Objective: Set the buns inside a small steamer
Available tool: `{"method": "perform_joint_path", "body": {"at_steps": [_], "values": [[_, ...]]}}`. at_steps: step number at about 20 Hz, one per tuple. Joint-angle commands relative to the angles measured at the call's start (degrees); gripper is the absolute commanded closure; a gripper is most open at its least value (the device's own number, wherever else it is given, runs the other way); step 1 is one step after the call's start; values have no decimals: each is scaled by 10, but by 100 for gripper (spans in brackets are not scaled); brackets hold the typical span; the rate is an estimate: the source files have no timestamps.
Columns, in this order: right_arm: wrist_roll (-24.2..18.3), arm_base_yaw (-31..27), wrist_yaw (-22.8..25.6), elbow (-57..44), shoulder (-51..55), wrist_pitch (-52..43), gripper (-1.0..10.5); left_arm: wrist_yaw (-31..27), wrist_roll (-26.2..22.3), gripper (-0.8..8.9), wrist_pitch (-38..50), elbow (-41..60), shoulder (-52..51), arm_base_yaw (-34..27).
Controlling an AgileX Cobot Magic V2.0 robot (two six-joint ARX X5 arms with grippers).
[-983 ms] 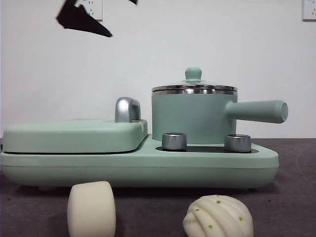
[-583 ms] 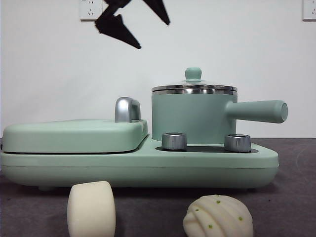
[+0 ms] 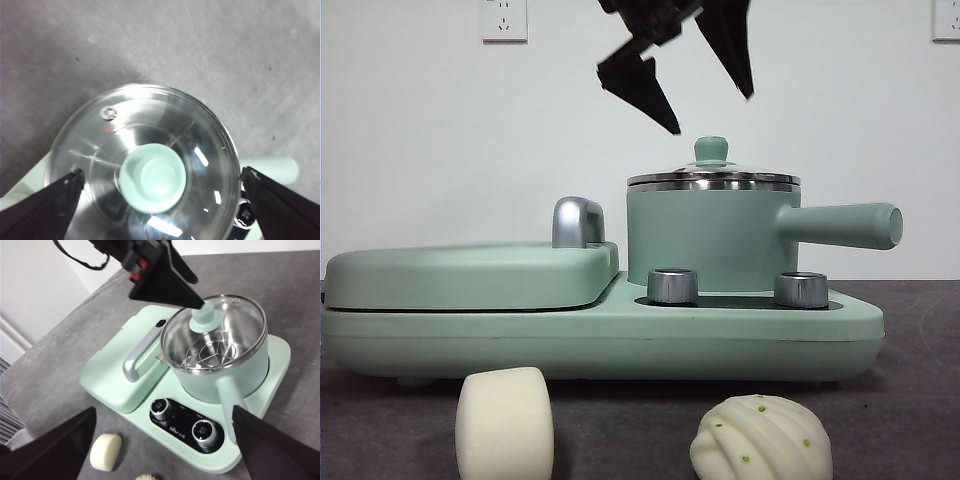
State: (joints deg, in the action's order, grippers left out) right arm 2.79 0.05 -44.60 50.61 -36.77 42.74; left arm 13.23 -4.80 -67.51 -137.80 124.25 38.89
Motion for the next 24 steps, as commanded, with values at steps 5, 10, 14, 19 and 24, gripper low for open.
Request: {"method": "perform_joint_path", "body": {"at_steps": [5,10,14,19,24], "values": [[-4,2,0,11,-2,3,513,-28,-5,351,10,-19,42,16],[-4,2,1,11,-2,3,513,-28,-8,402,6,-19,46,16],[-4,2,1,11,-2,3,513,-28,-12,448,2,-19,49,16],[-4,2,0,11,-2,3,513,-28,-12,507,-3,-19,52,16],[-4,2,0,11,-2,3,513,-28,-12,512,-3,-19,57,17]]}}
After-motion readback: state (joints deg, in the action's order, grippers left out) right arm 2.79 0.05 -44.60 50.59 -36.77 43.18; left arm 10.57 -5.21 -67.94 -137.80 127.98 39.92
